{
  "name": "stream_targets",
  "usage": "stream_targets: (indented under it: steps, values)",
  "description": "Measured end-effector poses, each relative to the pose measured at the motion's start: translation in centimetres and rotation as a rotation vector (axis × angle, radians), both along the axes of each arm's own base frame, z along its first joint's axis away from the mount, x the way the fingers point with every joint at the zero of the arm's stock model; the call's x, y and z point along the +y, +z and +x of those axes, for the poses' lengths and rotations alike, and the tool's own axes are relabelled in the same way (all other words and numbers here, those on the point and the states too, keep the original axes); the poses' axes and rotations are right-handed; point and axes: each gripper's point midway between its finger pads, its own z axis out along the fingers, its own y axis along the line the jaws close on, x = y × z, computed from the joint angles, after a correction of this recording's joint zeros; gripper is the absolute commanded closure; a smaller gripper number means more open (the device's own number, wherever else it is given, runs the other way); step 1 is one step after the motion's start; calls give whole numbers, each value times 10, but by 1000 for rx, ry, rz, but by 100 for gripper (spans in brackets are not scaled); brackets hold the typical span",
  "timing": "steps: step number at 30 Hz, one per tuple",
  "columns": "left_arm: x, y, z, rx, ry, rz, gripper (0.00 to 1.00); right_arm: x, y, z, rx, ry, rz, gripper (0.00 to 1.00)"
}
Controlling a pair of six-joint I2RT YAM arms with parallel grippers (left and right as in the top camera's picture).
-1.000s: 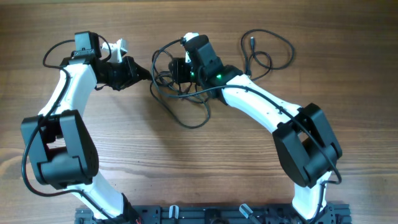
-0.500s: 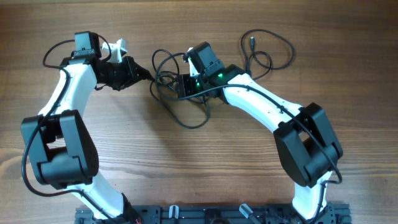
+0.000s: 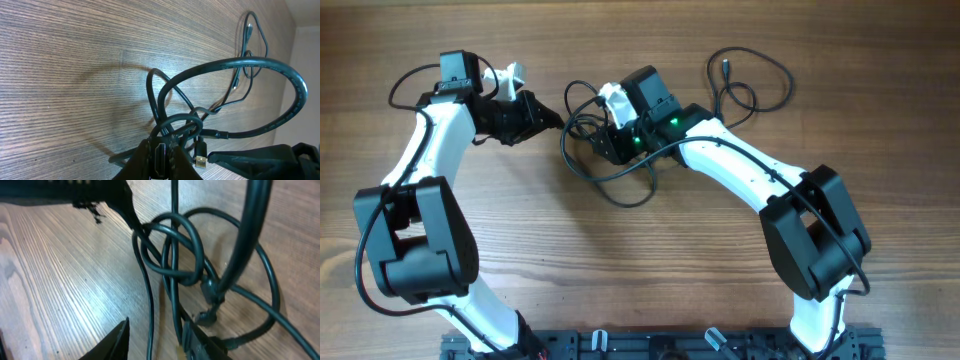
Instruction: Untangle cables
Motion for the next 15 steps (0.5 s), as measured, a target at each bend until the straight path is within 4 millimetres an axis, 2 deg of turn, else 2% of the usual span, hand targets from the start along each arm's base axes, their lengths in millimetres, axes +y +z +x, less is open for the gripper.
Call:
stream_targets:
  steps: [6, 8, 15]
  values:
    - [0, 0, 0, 0, 0, 0, 90, 4, 4, 3, -29, 12, 14, 59]
    - [0, 0, 0, 0, 0, 0, 96, 7, 5, 2, -35, 16, 19, 59]
    - [0, 0, 0, 9, 11, -5, 96, 18, 5, -8, -39, 43, 19, 57]
